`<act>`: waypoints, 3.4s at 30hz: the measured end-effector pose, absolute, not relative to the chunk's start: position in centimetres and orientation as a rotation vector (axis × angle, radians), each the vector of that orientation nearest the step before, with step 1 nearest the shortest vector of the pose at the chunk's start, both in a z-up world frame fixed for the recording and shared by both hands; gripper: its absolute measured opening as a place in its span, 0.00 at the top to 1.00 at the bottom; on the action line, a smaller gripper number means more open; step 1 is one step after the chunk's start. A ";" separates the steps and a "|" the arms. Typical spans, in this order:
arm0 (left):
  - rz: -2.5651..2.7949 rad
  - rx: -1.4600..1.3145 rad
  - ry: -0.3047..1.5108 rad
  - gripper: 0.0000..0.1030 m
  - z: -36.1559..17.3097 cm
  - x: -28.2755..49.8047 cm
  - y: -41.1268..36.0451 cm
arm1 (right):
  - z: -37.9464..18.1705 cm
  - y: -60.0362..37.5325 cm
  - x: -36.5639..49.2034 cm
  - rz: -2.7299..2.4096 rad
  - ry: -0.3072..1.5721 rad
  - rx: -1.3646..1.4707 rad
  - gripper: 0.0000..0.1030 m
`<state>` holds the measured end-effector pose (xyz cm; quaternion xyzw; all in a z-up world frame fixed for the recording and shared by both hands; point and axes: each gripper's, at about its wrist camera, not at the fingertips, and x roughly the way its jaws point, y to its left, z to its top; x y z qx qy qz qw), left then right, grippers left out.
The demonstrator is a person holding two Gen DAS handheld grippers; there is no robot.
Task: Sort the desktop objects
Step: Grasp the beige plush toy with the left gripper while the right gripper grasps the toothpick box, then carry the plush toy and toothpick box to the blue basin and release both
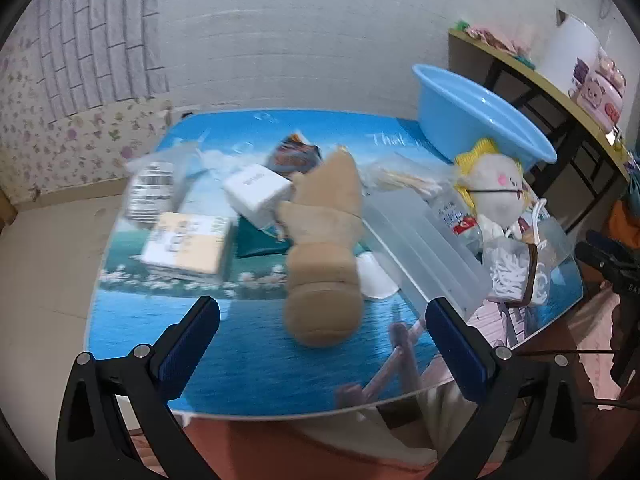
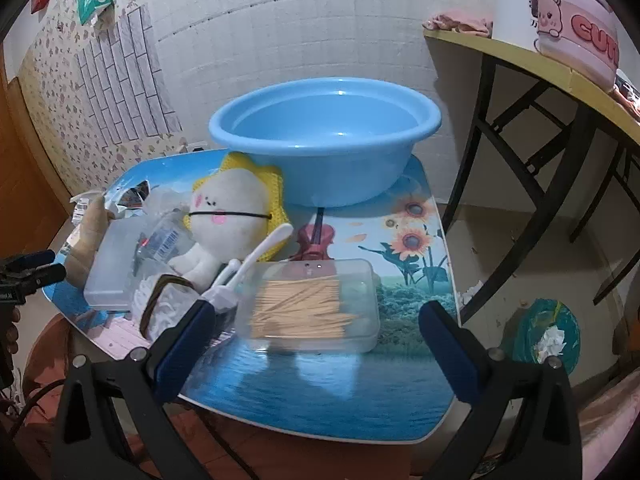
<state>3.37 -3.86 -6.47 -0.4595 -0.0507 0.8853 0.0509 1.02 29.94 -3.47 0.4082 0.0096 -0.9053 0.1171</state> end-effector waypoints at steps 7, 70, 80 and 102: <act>2.677 -1.436 -0.138 0.00 -7.5 1.5 -3.3 | -4.1 30.3 0.4 -2.650 0.024 1.203 0.00; 2.731 -1.350 -0.180 0.59 -5.1 1.7 -3.9 | -5.3 29.7 -1.0 -2.553 0.027 1.224 0.08; 2.733 -1.338 -0.184 0.59 -4.5 2.1 -3.4 | -4.8 29.7 -0.3 -2.545 0.017 1.191 0.08; 2.672 -1.205 -0.080 0.59 2.0 -2.4 1.8 | 3.1 29.0 -3.0 -2.543 0.047 0.990 0.08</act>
